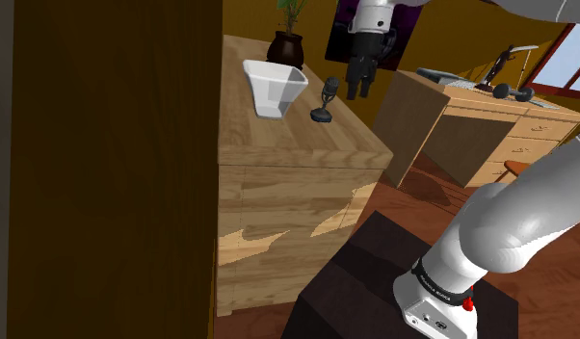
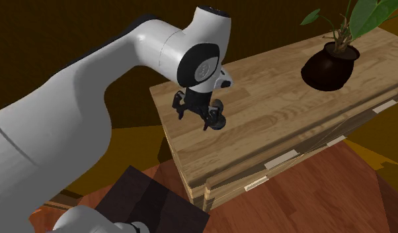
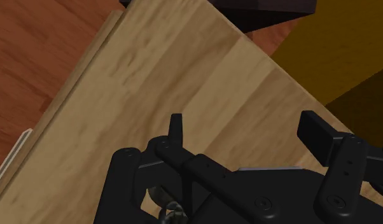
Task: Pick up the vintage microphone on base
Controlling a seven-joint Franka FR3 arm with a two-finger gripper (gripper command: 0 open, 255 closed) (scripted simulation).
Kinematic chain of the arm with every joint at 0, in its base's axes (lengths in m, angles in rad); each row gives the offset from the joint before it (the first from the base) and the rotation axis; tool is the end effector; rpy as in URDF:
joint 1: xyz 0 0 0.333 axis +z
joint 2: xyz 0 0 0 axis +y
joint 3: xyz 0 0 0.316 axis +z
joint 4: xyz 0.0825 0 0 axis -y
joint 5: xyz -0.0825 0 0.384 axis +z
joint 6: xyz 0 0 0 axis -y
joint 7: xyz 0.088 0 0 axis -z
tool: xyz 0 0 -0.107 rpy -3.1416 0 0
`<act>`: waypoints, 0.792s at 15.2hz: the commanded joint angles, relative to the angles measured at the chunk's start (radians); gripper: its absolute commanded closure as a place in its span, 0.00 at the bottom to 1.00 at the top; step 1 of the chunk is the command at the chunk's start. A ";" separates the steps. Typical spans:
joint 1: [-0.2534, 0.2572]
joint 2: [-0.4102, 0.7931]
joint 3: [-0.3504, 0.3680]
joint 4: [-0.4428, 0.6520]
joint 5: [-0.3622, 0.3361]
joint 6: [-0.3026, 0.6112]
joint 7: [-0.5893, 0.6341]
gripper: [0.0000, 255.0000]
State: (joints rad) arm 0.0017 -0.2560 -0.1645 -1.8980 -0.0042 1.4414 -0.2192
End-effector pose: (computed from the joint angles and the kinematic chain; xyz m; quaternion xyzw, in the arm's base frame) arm 0.4471 -0.0823 0.5904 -0.9941 -0.0327 0.0965 0.0373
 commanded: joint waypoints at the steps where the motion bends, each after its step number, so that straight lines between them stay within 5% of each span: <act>1: -0.001 0.100 -0.014 0.127 0.003 -0.037 -0.033 0.00; 8: -0.032 0.443 -0.046 0.610 0.037 -0.208 -0.139 0.00; 12: -0.028 0.420 -0.044 0.522 0.032 -0.143 -0.136 0.00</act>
State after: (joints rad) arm -0.0261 0.1642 -0.2079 -1.3640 0.0282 1.2862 -0.3538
